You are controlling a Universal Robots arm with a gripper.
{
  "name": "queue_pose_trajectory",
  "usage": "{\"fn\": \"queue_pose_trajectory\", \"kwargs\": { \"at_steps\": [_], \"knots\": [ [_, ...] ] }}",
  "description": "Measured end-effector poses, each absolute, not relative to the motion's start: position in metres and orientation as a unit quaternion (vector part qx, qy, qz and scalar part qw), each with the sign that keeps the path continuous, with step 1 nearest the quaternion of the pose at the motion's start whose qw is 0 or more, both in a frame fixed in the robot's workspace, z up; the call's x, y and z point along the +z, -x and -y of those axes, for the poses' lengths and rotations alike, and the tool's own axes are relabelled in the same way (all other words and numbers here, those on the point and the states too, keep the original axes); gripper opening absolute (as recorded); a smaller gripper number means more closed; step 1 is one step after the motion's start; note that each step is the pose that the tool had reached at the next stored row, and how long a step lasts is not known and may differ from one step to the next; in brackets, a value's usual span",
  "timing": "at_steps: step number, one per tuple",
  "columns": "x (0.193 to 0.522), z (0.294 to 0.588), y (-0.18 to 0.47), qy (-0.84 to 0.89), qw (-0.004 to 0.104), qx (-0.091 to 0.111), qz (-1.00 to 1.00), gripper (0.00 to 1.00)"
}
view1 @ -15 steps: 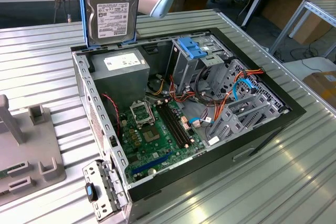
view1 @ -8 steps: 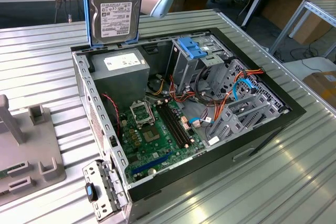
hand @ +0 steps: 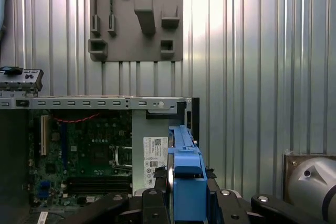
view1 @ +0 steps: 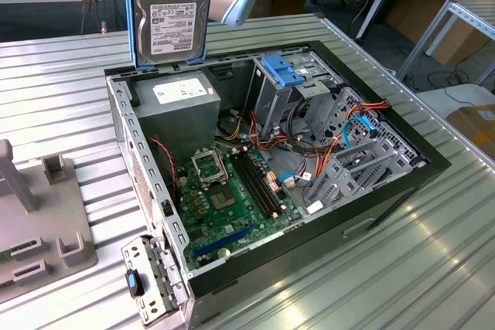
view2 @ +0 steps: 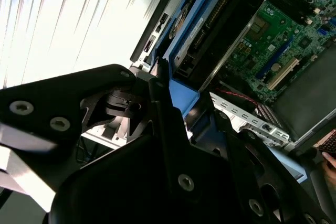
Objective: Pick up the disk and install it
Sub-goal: 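Pick up the disk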
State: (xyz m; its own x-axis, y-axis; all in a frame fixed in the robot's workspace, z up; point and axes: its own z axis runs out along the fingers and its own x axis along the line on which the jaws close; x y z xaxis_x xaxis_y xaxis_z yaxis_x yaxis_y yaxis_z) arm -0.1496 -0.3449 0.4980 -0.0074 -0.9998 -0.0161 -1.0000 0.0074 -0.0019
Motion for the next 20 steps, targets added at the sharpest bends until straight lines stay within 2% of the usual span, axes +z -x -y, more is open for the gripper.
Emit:
{"fn": "queue_pose_trajectory", "kwargs": {
  "at_steps": [20],
  "knots": [
    [0.4980, 0.3433, 0.1447, 0.704, 0.006, 0.005, -0.710, 0.37]
  ]
}}
